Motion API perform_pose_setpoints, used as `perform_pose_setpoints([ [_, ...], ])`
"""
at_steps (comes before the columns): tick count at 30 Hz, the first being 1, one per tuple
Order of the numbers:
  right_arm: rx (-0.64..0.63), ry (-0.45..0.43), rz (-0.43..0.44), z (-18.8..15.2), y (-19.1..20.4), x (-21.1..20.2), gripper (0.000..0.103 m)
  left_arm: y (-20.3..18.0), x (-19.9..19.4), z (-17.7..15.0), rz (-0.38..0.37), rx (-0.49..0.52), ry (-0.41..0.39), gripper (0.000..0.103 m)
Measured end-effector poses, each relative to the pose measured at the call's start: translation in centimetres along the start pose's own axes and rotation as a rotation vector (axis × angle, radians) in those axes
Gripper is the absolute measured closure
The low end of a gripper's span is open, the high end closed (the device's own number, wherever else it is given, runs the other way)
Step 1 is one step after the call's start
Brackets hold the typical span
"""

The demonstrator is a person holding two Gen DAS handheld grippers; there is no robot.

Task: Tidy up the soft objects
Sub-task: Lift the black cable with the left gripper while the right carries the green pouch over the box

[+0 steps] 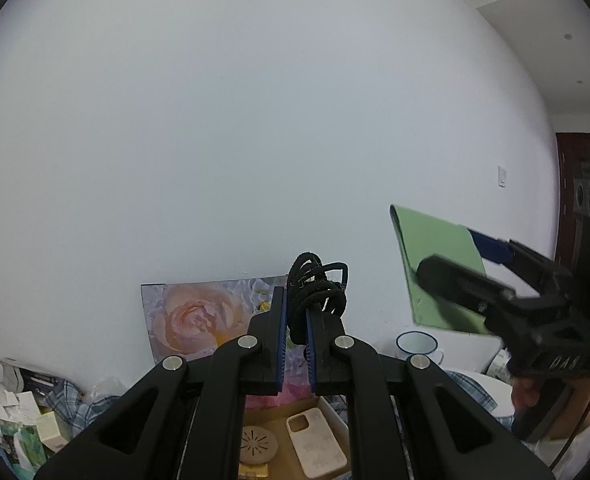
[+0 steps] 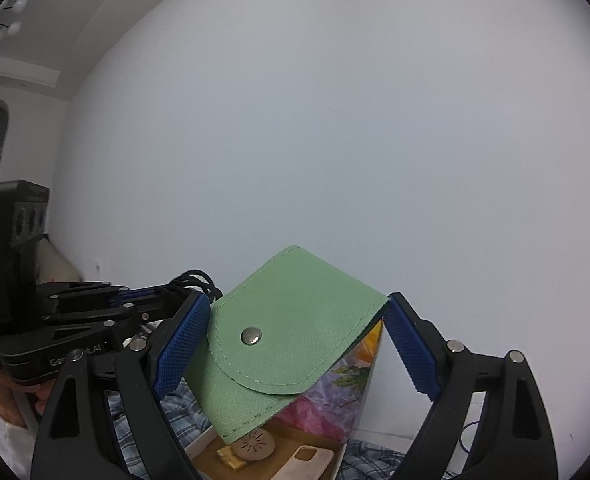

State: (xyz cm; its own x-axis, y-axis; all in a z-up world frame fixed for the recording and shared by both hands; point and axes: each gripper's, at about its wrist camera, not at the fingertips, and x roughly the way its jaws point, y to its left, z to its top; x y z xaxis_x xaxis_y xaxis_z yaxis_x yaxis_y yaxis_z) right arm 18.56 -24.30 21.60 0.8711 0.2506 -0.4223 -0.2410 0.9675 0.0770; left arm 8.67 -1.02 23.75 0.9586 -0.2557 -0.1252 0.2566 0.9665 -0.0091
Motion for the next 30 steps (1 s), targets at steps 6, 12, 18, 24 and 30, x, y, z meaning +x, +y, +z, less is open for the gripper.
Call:
perform_pose_setpoints([
  [6, 0.034, 0.033, -0.008, -2.0, -0.5, 2.4, 0.015, -0.2, 2.8, -0.6, 0.055, 0.023, 0.028, 0.095],
  [12, 0.07, 0.087, -0.003, -4.6, -1.0, 5.3, 0.015, 0.9, 5.7, -2.7, 0.047, -0.001, 0.093, 0.095],
  [18, 0.097, 0.133, -0.014, -5.9, -1.6, 7.8, 0.015, 2.3, 8.2, -4.5, 0.07, -0.014, 0.15, 0.095],
  [24, 0.091, 0.167, -0.025, -6.3, 0.2, 9.6, 0.015, 3.5, 10.0, -6.3, 0.061, -0.035, 0.198, 0.095],
  [30, 0.098, 0.217, -0.021, -8.2, -1.9, 10.0, 0.015, 4.0, 11.9, -8.8, 0.07, -0.031, 0.274, 0.095],
])
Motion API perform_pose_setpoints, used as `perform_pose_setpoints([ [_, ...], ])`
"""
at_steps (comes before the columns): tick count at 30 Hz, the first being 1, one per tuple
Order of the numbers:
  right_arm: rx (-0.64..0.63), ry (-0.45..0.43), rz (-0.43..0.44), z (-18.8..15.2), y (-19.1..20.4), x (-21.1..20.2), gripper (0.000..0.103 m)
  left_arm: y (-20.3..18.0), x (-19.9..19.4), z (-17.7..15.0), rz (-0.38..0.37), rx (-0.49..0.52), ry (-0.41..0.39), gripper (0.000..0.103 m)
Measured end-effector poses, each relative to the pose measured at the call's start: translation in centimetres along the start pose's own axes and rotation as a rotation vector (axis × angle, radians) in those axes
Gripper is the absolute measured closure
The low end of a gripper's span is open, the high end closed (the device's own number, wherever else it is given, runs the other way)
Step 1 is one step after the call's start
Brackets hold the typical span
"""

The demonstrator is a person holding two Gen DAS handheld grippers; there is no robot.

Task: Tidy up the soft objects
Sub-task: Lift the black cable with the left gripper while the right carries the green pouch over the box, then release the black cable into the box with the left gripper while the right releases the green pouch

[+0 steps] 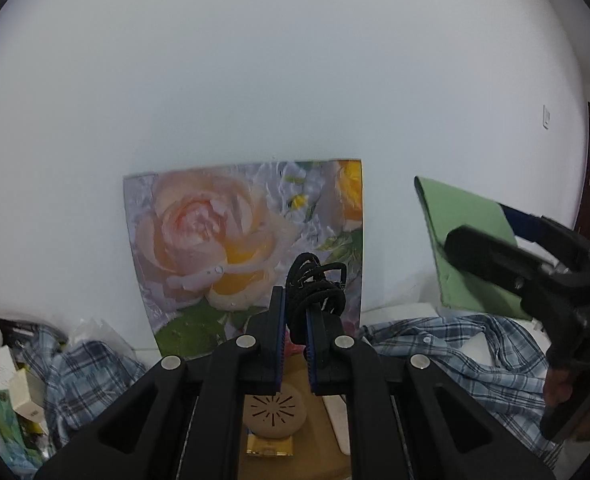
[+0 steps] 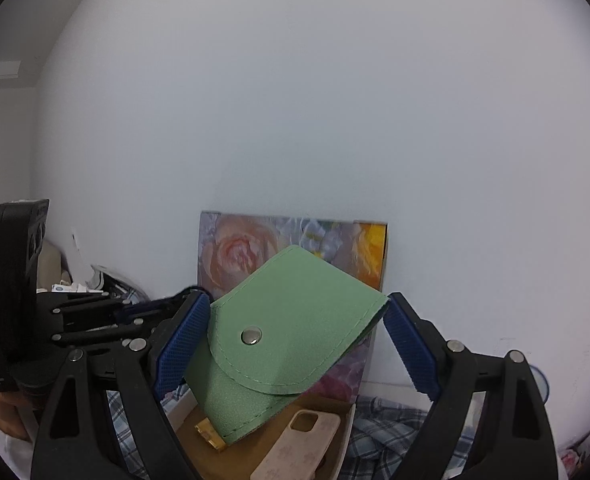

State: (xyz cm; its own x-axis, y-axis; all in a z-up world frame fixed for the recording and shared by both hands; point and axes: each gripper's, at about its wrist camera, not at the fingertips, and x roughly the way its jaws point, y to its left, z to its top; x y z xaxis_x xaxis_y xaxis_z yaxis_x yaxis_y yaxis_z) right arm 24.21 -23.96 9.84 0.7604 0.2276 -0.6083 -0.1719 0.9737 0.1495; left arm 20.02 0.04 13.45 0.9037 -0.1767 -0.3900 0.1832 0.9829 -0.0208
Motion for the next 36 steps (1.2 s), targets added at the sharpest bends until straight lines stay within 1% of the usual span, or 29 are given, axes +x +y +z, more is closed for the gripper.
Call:
perform_pose_setpoints([
  [2, 0.001, 0.02, 0.006, -0.6, -0.3, 0.7, 0.015, 0.3, 0.8, -0.4, -0.009, -0.004, 0.022, 0.095],
  [7, 0.013, 0.093, 0.012, -2.3, -0.6, 3.5, 0.015, 0.8, 2.6, -1.2, 0.008, -0.009, 0.069, 0.095],
  [14, 0.005, 0.173, 0.023, -4.0, -0.6, 6.1, 0.015, 1.7, 5.2, -2.3, 0.023, -0.031, 0.135, 0.095],
  [18, 0.006, 0.216, 0.035, -4.9, -1.0, 7.4, 0.015, 2.2, 7.1, -3.5, -0.021, -0.07, 0.194, 0.095],
  [21, 0.043, 0.247, 0.058, -5.5, -1.7, 8.4, 0.015, 2.5, 8.5, -4.5, -0.046, -0.097, 0.233, 0.095],
  [27, 0.078, 0.324, 0.044, -7.0, -2.7, 10.3, 0.015, 2.6, 10.6, -6.1, -0.074, -0.125, 0.29, 0.095],
  [32, 0.08, 0.4, 0.043, -8.4, -2.3, 11.8, 0.015, 2.4, 12.4, -7.5, -0.093, -0.134, 0.35, 0.095],
  [36, 0.069, 0.419, 0.049, -8.8, -1.8, 12.4, 0.015, 2.1, 13.9, -8.5, -0.106, -0.145, 0.397, 0.094],
])
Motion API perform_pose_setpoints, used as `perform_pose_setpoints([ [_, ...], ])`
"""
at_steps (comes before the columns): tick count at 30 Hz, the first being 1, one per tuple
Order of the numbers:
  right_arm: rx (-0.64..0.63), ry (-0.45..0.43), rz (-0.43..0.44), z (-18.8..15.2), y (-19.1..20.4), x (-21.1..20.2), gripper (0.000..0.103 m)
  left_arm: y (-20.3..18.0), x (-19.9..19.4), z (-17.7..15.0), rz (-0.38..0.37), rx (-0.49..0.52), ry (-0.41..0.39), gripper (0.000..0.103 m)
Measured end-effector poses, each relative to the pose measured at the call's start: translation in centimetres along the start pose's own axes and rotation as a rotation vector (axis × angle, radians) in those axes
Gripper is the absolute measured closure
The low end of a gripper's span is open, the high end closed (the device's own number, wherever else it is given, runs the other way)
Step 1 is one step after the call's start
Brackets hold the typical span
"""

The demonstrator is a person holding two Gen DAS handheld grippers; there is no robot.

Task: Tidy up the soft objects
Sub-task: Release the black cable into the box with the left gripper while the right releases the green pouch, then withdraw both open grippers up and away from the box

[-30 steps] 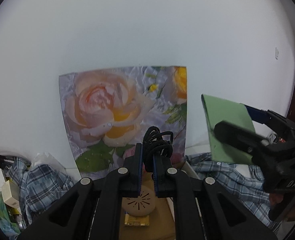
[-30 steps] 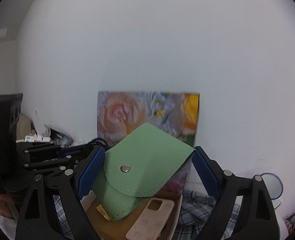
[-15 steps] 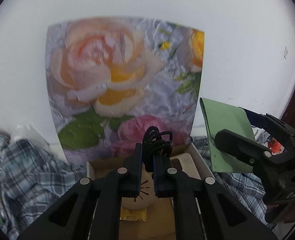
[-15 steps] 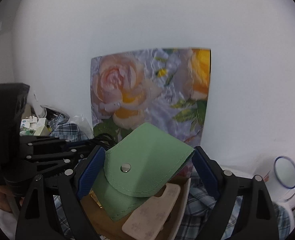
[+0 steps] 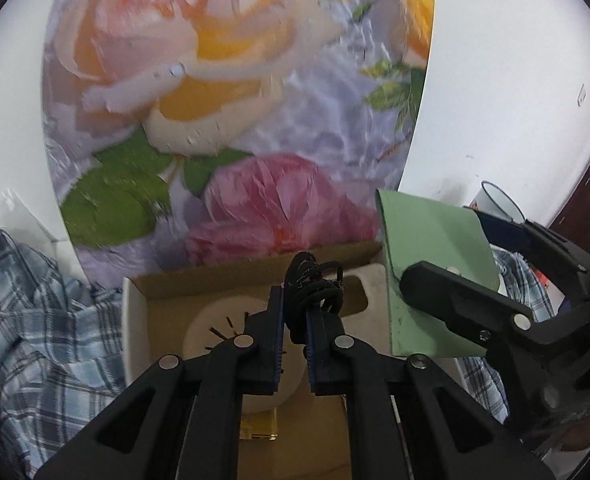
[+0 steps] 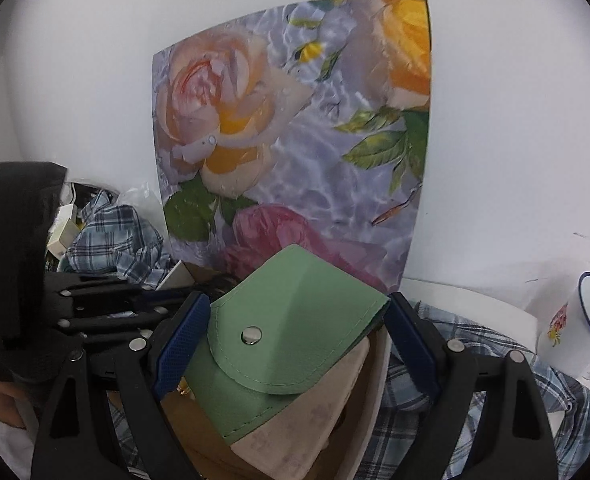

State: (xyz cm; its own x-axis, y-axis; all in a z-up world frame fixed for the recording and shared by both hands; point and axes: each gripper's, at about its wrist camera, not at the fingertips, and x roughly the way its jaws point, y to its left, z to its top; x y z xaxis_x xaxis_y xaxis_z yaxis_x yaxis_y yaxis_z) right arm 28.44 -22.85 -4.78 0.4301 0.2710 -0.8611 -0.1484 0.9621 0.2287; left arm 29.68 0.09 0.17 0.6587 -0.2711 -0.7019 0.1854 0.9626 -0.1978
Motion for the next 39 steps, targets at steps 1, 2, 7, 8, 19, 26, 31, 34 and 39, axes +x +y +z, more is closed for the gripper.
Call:
perform_pose_setpoints([
  [1, 0.002, 0.002, -0.007, -0.1, 0.0, 0.1, 0.015, 0.0, 0.3, -0.1, 0.001, -0.002, 0.007, 0.094],
  [2, 0.004, 0.007, -0.012, -0.1, -0.1, 0.2, 0.015, -0.1, 0.4, -0.1, -0.001, 0.0, 0.009, 0.094],
  [7, 0.037, 0.029, -0.011, -0.3, -0.9, 0.8, 0.008, 0.3, 1.0, 0.2, 0.081, -0.022, 0.023, 0.009],
  [8, 0.047, 0.026, -0.011, -0.3, -1.2, 0.7, 0.003, 0.9, 0.9, 0.2, 0.107, -0.04, 0.016, 0.007],
  [19, 0.06, 0.023, -0.018, 0.0, -1.3, 0.2, 0.0, 1.7, -1.2, 0.9, 0.131, -0.023, -0.078, 0.0],
  [26, 0.033, 0.016, -0.03, 0.4, -0.8, -0.5, 0.0, 2.1, -2.7, 1.8, 0.137, -0.014, -0.108, 0.0],
  [31, 0.024, -0.004, -0.032, 0.8, -0.4, -1.5, 0.0, 1.9, -4.2, 2.1, 0.139, -0.002, -0.141, 0.0],
  [34, 0.017, -0.022, -0.031, 1.2, -0.1, -2.4, 0.0, 1.5, -5.2, 2.3, 0.138, 0.004, -0.166, 0.0],
  [39, 0.005, -0.066, -0.029, 2.0, 0.6, -4.3, 0.0, 0.6, -7.3, 2.7, 0.14, 0.014, -0.213, 0.0],
])
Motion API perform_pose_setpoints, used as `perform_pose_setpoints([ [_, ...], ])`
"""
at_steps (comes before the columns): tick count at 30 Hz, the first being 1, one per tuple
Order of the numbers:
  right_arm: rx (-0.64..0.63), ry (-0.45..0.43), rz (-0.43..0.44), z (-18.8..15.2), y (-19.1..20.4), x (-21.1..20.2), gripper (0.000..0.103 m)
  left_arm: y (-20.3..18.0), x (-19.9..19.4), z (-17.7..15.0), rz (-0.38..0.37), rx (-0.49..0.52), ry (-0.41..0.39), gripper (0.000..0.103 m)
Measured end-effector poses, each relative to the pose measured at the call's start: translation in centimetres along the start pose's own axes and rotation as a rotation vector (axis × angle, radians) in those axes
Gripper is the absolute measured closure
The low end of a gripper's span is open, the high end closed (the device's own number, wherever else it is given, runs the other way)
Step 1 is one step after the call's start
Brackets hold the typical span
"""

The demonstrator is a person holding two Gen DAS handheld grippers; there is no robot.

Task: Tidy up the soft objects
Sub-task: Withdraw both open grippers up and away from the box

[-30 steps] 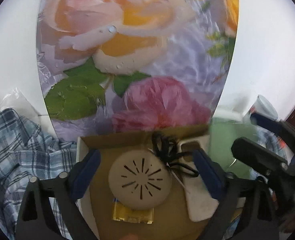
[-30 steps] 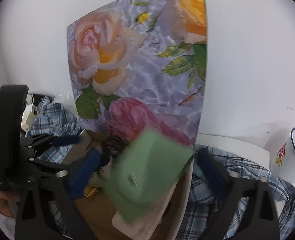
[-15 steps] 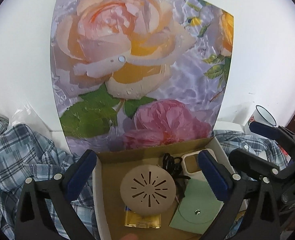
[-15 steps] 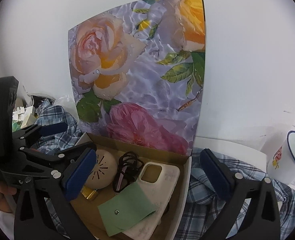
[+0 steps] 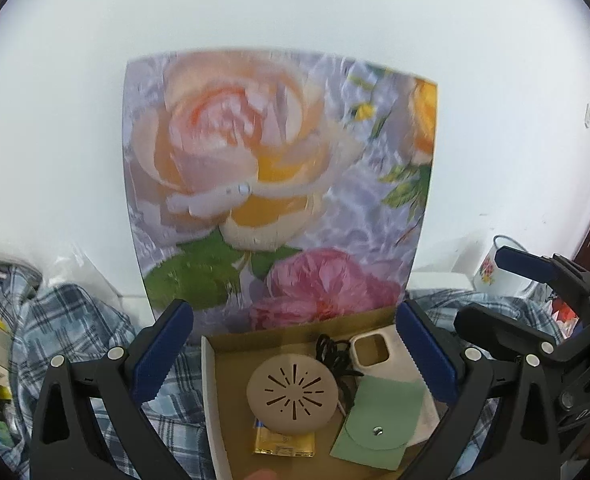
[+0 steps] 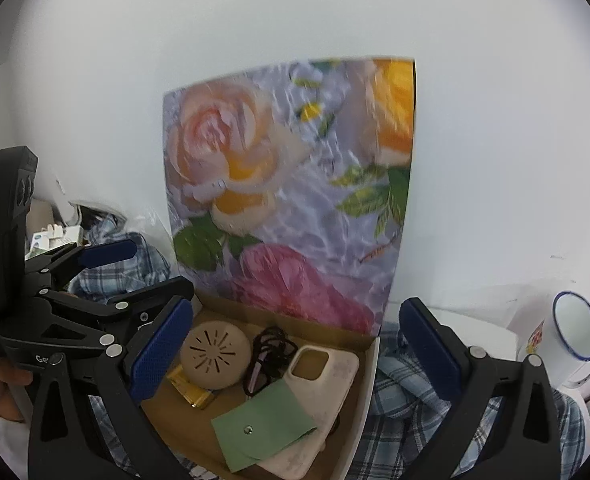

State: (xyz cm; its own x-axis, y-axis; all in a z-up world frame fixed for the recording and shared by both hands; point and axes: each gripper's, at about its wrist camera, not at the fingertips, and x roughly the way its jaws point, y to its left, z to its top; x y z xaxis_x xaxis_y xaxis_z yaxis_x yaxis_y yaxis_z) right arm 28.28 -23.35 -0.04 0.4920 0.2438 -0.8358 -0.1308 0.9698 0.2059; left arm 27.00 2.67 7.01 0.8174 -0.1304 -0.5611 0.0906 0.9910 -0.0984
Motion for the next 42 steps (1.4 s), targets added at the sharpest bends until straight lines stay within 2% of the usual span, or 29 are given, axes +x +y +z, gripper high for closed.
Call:
perform_pose_setpoints([
  [15, -0.071, -0.148, -0.015, 2.7, 3.0, -7.7, 0.0, -2.4, -8.8, 2.5, 0.033, 0.078, -0.197, 0.0],
  [21, -0.089, -0.209, -0.017, 3.1, 3.9, -10.6, 0.0, -3.3, -11.6, 2.7, 0.016, 0.089, -0.273, 0.0],
  [30, -0.101, -0.235, -0.045, 3.6, 4.8, -13.9, 0.0, -4.5, -15.0, 3.0, 0.014, 0.101, -0.337, 0.001],
  [34, -0.108, -0.277, -0.046, 4.0, 5.3, -15.9, 0.0, -4.6, -16.9, 3.2, 0.009, 0.095, -0.369, 0.001],
  [42, -0.135, -0.321, -0.073, 4.2, 5.8, -19.4, 0.0, -5.9, -20.2, 3.5, 0.043, 0.132, -0.418, 0.001],
])
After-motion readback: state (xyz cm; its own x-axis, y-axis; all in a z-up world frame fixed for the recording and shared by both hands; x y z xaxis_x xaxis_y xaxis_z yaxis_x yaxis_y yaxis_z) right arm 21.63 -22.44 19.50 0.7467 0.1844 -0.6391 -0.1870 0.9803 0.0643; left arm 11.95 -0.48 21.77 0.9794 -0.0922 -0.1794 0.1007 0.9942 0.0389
